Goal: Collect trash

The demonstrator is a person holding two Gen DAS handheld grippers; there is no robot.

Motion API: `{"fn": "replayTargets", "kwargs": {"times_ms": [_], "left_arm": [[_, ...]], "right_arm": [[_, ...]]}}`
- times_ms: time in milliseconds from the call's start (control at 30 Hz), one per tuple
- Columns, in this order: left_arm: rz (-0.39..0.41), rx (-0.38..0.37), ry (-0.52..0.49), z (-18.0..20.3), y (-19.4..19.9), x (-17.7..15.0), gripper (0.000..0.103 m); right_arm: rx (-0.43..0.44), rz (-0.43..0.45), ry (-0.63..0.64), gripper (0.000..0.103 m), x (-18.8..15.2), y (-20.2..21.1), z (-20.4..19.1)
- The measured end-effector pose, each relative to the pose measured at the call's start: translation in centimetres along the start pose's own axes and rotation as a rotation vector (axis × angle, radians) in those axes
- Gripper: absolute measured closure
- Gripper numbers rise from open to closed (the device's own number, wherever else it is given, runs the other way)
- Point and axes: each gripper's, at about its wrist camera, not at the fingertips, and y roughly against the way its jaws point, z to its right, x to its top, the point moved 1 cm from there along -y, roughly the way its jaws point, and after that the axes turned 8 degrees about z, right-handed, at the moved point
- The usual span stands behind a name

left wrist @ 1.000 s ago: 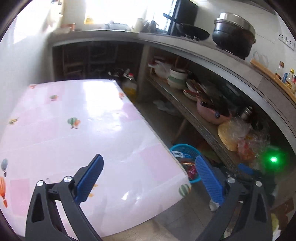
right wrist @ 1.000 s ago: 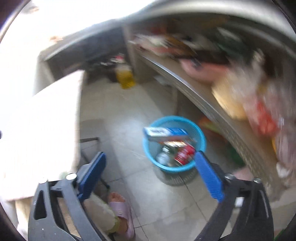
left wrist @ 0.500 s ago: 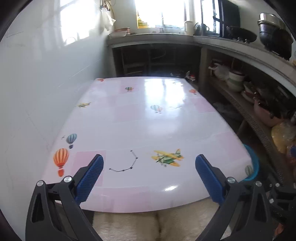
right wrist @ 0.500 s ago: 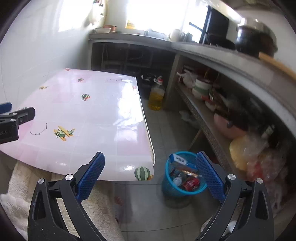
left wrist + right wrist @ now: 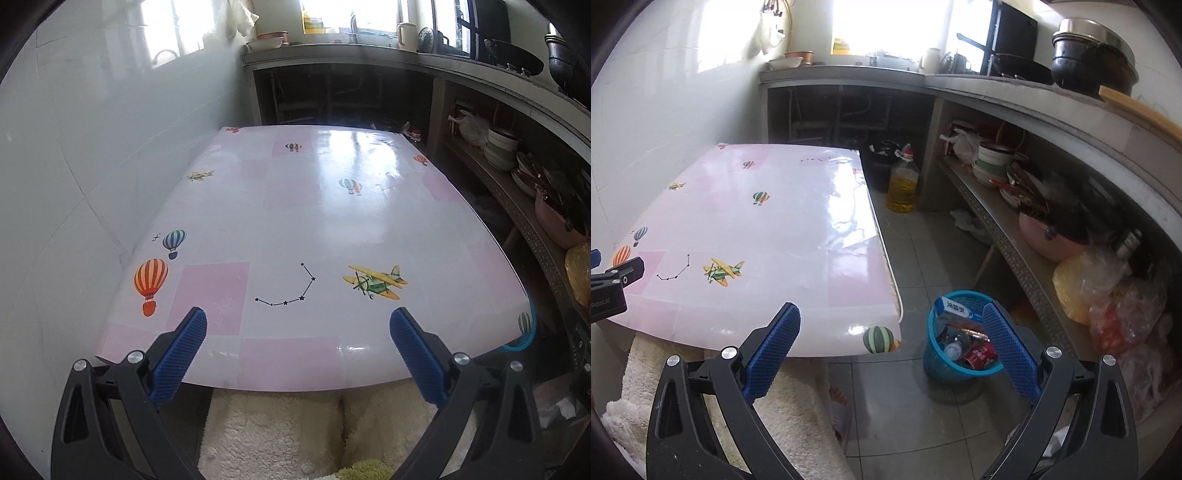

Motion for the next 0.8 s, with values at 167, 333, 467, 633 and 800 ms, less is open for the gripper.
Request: {"fn": "replayTargets", "kwargs": {"times_ms": [167,333,467,633,800], "left_arm": [[-0.011,-0.025,-0.004,1.1,0.4,0.0,0.006],[-0.023,-0.055,-0.028,2.6,0.6,0.1,0.006],[-0.026,-0.076,-0.051,3.5,0.7,0.0,0.006],[-0.034,-0.086,-0.056,4.3,0.8,0.0,0.006],[-0.051,-0.102,-0.068,5.2,0.8,-0.2,0.006]], "right_arm": [[-0.008,-0.025,-0.012,0.008,-0.7,0.0,0.3],[-0.016,-0.039,-0.044,0.008,-1.2,0.1,1.0],[-0.025,-0.048,-0.064,0.008,-1.6,0.2,1.6],[-0.036,-0.052,-0.09,0.008,-1.9,0.2,2.3],[-0.036,-0.056,-0.104,0.008,-2.0,0.1,2.8]]}}
